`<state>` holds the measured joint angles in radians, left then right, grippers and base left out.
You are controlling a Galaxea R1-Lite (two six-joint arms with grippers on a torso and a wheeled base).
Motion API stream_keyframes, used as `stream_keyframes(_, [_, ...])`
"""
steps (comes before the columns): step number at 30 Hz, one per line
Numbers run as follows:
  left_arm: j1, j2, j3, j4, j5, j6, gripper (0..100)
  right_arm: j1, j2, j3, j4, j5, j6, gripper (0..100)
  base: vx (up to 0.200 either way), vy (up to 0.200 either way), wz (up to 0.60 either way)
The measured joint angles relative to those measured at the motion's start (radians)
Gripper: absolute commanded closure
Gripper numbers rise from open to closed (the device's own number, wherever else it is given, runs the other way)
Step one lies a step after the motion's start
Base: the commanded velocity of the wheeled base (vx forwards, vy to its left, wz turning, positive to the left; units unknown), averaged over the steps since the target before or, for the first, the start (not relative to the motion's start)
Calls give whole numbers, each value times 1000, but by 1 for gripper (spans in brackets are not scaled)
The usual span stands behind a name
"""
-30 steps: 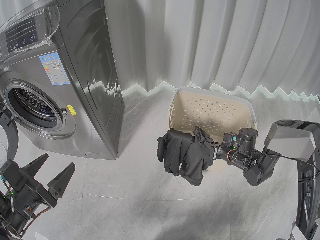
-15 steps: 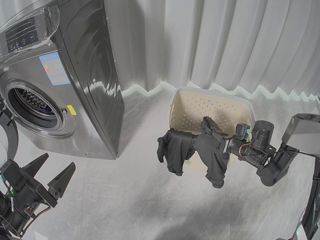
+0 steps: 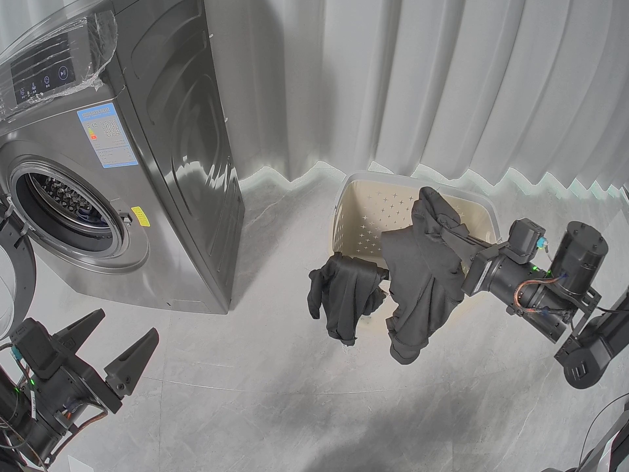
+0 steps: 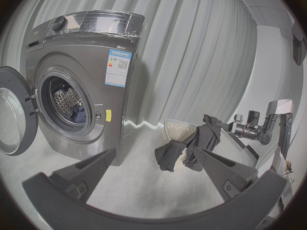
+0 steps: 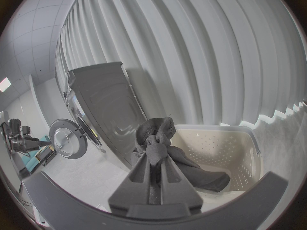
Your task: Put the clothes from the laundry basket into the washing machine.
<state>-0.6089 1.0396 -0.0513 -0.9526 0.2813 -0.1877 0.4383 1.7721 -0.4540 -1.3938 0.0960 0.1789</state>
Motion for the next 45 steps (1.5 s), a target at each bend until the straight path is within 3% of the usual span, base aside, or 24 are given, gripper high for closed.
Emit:
stream_keyframes(7, [-1, 6, 14, -1, -1, -3, 0, 79, -130, 47, 14, -35, -12, 100, -143, 0, 0])
stream_keyframes(14, [-2, 6, 23, -1, -1, -5, 0, 101, -204, 53, 43, -37, -15, 100, -29, 0, 0])
stream_keyframes(45, [5, -3, 34, -3, -1, -6, 0, 201, -237, 55, 38, -49, -13, 100, 0, 200, 0])
